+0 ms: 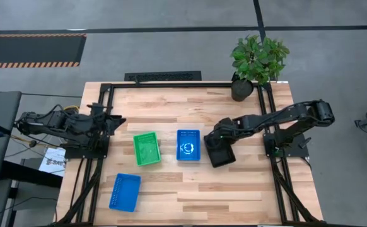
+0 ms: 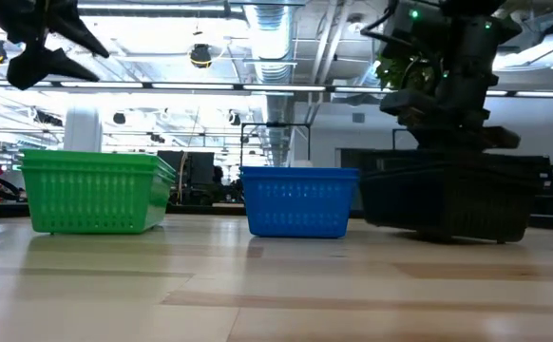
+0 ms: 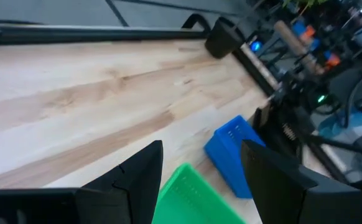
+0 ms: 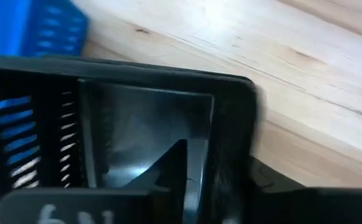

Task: Stack baskets by color
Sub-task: Stack the bottom black bin on top of the black bin

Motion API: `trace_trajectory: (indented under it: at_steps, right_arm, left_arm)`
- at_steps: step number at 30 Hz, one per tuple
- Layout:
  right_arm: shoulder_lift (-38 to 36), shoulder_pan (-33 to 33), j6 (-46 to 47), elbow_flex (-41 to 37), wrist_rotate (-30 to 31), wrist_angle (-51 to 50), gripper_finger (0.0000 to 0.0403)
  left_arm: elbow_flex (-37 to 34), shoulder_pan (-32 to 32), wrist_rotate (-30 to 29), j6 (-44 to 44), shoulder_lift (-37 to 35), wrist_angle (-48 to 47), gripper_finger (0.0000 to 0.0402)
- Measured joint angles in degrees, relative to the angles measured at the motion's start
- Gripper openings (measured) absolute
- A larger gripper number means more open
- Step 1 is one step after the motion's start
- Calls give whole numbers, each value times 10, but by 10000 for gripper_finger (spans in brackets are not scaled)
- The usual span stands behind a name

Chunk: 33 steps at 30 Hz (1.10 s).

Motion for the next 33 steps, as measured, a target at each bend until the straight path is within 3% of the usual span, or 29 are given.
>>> trace_trajectory:
  at_steps: [5, 11, 16, 27, 33]
  right_arm:
    - [-4, -19, 7, 0, 5, -58, 147]
    - [-5, -29, 20, 0, 17, -92, 155]
    - [-5, -28, 20, 17, 18, -101, 156]
    - [-5, -18, 18, 111, 27, -177, 210]
    - [-6, 4, 31, 133, 33, -193, 204]
  left_arm:
    - [0, 0, 19, -30, 0, -57, 203]
    - [0, 0, 133, -49, 0, -126, 203]
    - [0, 0, 185, -64, 0, -161, 203]
    - [0, 0, 189, -56, 0, -160, 203]
    - [0, 0, 184, -48, 0, -162, 203]
